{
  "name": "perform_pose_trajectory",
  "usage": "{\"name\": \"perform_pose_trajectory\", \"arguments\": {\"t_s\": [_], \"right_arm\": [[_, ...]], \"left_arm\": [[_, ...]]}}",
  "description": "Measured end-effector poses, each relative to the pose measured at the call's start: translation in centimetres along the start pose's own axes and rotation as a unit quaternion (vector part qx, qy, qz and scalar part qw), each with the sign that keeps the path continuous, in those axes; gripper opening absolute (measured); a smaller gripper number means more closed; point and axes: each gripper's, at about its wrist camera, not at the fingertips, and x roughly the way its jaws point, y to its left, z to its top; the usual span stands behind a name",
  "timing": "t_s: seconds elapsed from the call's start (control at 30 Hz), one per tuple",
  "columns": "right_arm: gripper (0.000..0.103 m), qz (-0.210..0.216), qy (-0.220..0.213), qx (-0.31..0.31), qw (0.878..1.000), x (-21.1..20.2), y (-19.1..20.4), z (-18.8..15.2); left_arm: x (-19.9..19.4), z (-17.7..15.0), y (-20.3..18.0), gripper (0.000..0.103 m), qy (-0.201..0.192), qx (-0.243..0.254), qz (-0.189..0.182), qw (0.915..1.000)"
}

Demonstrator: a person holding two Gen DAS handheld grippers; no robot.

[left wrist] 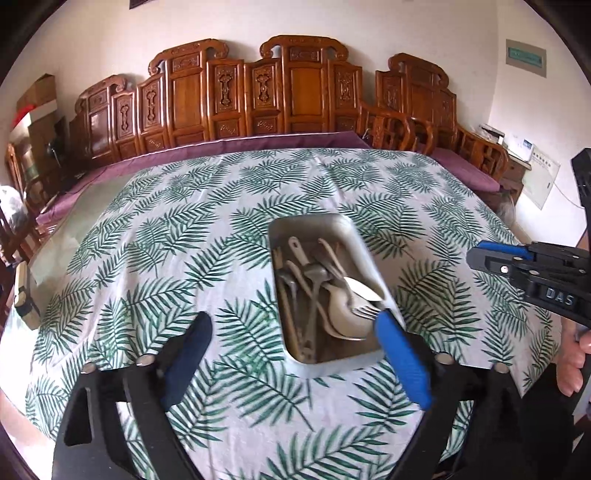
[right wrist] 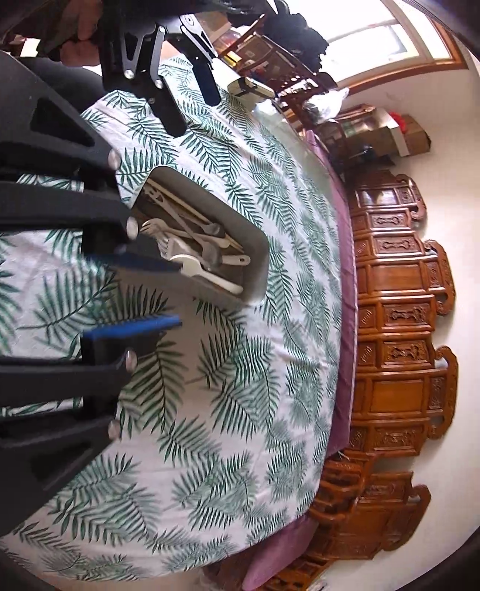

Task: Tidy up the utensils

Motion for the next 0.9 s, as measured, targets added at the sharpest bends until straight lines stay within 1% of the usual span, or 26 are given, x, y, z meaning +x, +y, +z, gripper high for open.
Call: {"name": "perform_pose_trajectory", "arguments": {"t_s": [0.03, 0.07, 0.1, 0.13, 0.17, 0.23, 0.27, 0.37, 0.5, 0.63, 0.73, 0.9], "right_arm": [[0.059, -0.007, -0.005, 0.000, 1.000, -0.6, -0.2, -0.2], [0.065, -0.015, -0.009, 0.001, 1.000, -1.2, -0.5, -0.5], [0.076, -0.027, -0.016, 0.005, 1.000, -2.0, -0.9, -0.8], [0.084, -0.033, -0.021, 0.008, 0.999, -2.6, -1.2, -1.1], [0.087, -0.037, -0.027, 0.012, 0.999, -3.3, -1.6, -1.4], [0.097, -0.051, -0.040, 0.024, 0.998, -4.9, -2.2, -2.0], [0.100, -0.060, -0.048, 0.027, 0.997, -5.8, -2.5, -2.2], [0.100, -0.068, -0.064, 0.034, 0.995, -7.8, -3.0, -2.6], [0.100, -0.087, -0.101, 0.032, 0.991, -11.3, -3.0, -2.8], [0.100, -0.088, -0.136, 0.028, 0.986, -14.5, -2.5, -3.0], [0.100, -0.092, -0.152, 0.026, 0.984, -16.2, -2.0, -3.0], [0.100, -0.085, -0.178, 0.032, 0.980, -18.8, -1.2, -3.3]], "left_arm": [[-0.2, 0.0, -0.4, 0.094, 0.000, 0.000, 0.005, 1.0000], [-0.4, 0.0, -0.6, 0.095, 0.000, -0.001, 0.007, 1.0000], [-0.6, 0.0, -1.0, 0.095, 0.001, -0.001, 0.008, 1.0000], [-0.9, 0.1, -1.4, 0.095, 0.003, -0.001, 0.008, 1.0000], [-1.2, 0.1, -1.7, 0.095, 0.002, -0.001, 0.009, 1.0000], [-2.0, 0.3, -2.5, 0.095, -0.006, 0.001, 0.010, 0.9999], [-2.6, 0.5, -3.0, 0.095, -0.011, 0.003, 0.010, 0.9999], [-4.6, 0.9, -4.3, 0.095, -0.031, 0.007, 0.008, 0.9995], [-7.6, 1.4, -6.4, 0.095, -0.058, 0.017, 0.009, 0.9982], [-9.8, 1.7, -7.8, 0.095, -0.076, 0.020, 0.007, 0.9969], [-11.4, 2.0, -8.6, 0.095, -0.086, 0.019, 0.005, 0.9961], [-13.5, 2.1, -8.8, 0.095, -0.107, 0.006, 0.008, 0.9942]]}}
